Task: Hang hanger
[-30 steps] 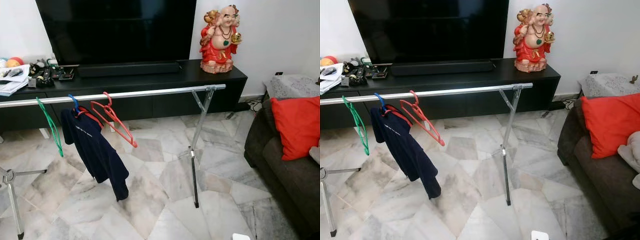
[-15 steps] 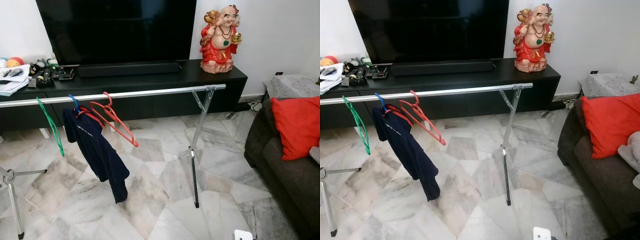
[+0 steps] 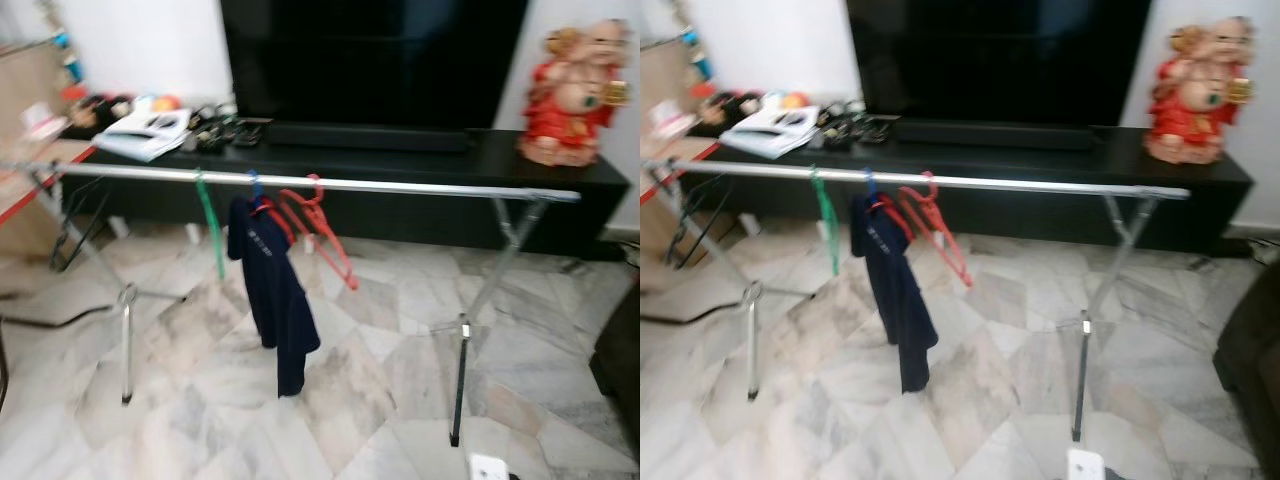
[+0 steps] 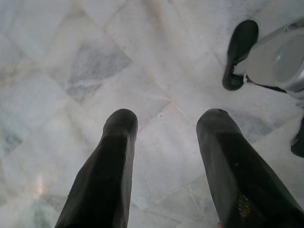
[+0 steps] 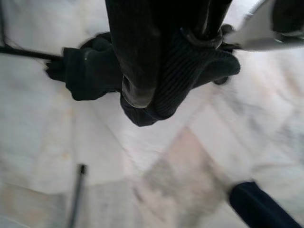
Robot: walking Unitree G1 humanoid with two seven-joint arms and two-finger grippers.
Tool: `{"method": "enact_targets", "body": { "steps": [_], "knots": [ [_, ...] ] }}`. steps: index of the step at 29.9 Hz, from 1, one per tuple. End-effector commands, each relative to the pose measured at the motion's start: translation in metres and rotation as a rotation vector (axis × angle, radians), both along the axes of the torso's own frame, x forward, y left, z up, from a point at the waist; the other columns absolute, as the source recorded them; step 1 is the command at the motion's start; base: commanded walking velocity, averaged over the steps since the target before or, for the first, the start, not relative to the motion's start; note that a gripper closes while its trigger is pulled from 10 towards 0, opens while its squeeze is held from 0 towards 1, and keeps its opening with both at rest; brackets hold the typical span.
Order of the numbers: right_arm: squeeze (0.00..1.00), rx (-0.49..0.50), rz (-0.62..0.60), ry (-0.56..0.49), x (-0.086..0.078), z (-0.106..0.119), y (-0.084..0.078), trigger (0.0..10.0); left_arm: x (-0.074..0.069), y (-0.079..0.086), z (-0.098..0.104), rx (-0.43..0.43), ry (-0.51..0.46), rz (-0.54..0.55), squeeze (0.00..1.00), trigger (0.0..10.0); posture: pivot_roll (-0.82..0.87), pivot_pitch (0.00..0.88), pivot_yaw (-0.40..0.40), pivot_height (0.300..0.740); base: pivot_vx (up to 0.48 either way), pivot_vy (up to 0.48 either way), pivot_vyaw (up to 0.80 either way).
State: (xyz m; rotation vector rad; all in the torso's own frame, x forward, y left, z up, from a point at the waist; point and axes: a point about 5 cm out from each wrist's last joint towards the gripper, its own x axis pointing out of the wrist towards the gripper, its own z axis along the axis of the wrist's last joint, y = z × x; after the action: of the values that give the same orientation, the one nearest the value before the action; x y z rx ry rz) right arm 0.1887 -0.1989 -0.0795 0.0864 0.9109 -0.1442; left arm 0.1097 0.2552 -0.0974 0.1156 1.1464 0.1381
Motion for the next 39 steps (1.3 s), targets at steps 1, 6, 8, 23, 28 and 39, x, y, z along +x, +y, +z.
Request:
{"method": "enact_targets", "body": {
  "steps": [1, 6, 8, 23, 28, 39],
  "knots": [
    [0.0, -0.001, -0.025, 0.008, -0.005, -0.001, -0.006, 10.0, -0.001, -0.001, -0.001, -0.006, 0.002, 0.009, 0.0, 10.0, 0.07, 0.0, 0.022, 0.74, 0.0, 0.0, 0.0],
    [0.0, 0.001, -0.031, 0.014, -0.007, -0.002, -0.008, 10.0, -0.001, -0.001, -0.001, -0.009, -0.001, 0.015, 0.0, 10.0, 0.08, 0.0, 0.02, 0.74, 0.0, 0.0, 0.0],
    [0.0, 0.003, -0.034, 0.016, -0.008, -0.002, -0.009, 10.0, -0.001, -0.002, -0.001, -0.014, -0.005, 0.023, 0.0, 10.0, 0.08, 0.0, 0.018, 0.74, 0.0, 0.0, 0.0],
    [0.0, 0.0, -0.031, 0.0, 0.001, 0.002, -0.011, 10.0, 0.0, -0.004, -0.001, -0.031, -0.013, 0.049, 0.0, 10.0, 0.08, 0.0, 0.006, 0.74, 0.0, 0.208, 0.0],
    [0.0, -0.002, -0.03, -0.002, 0.005, 0.004, -0.011, 10.0, 0.0, -0.004, -0.001, -0.033, -0.013, 0.053, 0.0, 10.0, 0.08, 0.0, 0.007, 0.74, 0.0, 0.284, 0.0],
    [0.0, -0.003, -0.06, -0.01, 0.008, 0.005, -0.009, 10.0, -0.001, -0.003, -0.001, -0.032, -0.011, 0.053, 0.0, 10.0, 0.08, 0.0, 0.014, 0.74, 0.0, 0.282, 0.0]
  ]
}}
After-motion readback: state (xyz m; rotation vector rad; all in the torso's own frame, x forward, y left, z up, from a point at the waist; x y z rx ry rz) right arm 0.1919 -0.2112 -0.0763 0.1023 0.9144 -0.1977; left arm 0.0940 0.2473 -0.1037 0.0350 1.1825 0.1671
